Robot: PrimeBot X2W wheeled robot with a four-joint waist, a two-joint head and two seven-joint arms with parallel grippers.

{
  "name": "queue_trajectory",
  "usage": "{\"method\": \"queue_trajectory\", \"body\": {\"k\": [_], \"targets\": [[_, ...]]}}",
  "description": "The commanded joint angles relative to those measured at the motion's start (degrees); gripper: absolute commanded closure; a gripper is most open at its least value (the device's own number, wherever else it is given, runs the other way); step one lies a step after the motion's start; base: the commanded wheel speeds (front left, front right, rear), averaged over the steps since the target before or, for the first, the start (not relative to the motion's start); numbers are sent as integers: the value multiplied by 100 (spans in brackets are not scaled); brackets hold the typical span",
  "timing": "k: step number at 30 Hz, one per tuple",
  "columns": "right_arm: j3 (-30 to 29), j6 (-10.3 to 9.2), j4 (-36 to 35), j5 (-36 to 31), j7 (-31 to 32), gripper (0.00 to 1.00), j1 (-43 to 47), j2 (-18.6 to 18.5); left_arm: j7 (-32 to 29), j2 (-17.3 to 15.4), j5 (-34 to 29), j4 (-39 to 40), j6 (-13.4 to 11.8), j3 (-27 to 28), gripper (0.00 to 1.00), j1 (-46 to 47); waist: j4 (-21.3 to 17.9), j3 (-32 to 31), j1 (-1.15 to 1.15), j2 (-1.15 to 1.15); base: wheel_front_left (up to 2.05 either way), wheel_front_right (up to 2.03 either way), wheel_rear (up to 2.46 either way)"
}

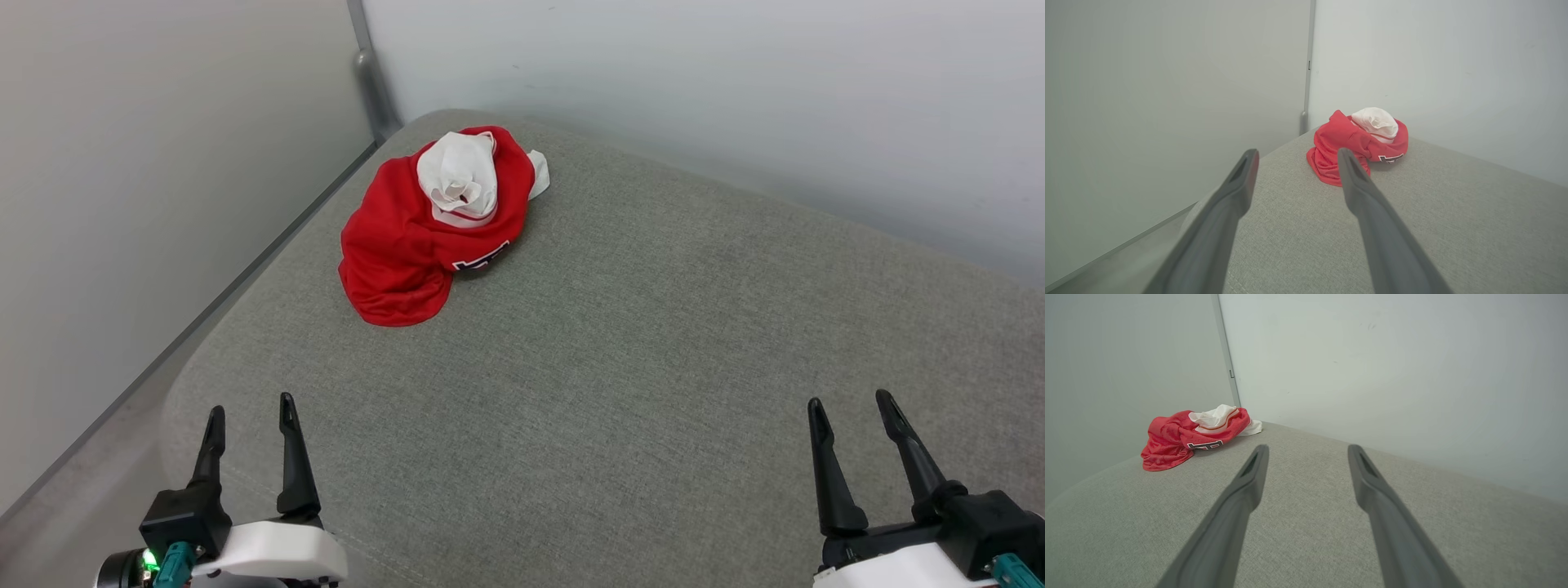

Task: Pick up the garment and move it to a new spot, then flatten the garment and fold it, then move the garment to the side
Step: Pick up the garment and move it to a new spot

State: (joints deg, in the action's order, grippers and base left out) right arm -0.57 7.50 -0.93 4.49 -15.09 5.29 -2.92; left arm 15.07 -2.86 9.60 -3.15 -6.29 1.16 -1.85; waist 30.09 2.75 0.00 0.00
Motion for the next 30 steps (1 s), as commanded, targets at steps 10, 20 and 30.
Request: {"method": "queue_trajectory", "body": {"k": [10, 20, 30], "targets": [[-80, -2, -143, -264, -12, 0, -194, 7, 15, -199, -260, -150, 690, 683, 0, 1229, -188, 402, 0, 0, 0, 0, 0], [-185, -2, -401, -772, -12, 0, -712, 7, 15, -874, -179, -721, 1227, 1108, 0, 3372, -766, 1495, 0, 0, 0, 0, 0], [-334, -2, -707, -1009, -12, 0, -1045, 6, -639, -1871, 436, -1965, 1363, 721, 0, 5183, -1277, 2263, 0, 0, 0, 0, 0]]}}
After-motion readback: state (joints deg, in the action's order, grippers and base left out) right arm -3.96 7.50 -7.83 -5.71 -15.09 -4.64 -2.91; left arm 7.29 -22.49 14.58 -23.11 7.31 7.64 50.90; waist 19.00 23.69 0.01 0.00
